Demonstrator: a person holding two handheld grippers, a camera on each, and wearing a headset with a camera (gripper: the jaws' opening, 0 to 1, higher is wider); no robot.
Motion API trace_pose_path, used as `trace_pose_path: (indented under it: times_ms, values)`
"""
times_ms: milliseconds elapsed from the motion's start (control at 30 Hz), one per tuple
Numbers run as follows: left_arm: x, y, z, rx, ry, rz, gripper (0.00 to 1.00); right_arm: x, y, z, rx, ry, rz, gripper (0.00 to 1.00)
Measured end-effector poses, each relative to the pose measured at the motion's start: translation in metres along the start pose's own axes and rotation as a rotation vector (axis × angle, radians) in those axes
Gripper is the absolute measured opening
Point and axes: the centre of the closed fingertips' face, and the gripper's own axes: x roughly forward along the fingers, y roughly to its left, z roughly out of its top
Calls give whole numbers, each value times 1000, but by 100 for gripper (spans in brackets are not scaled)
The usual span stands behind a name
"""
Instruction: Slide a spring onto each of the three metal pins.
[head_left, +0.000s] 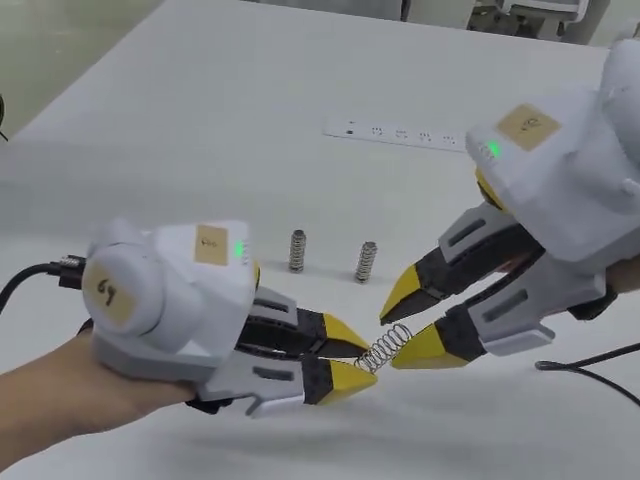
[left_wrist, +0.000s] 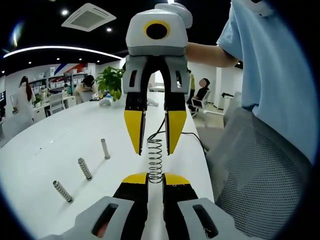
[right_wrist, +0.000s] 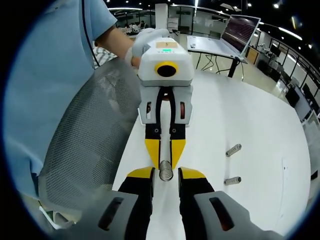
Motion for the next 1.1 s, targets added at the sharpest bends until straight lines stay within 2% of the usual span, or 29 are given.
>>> trace_pose_path:
  times_ms: [267,833,1100]
  values:
    - [0,1,1,0,-2,2,2,6,-2,-4,-15,16,28,13]
    - [3,2,6,8,-9,-2,3,9,-6,-9,-19,39,36,8]
    - [4,1,6,7,-7,-6,3,10,-5,-10,13,39,40,8]
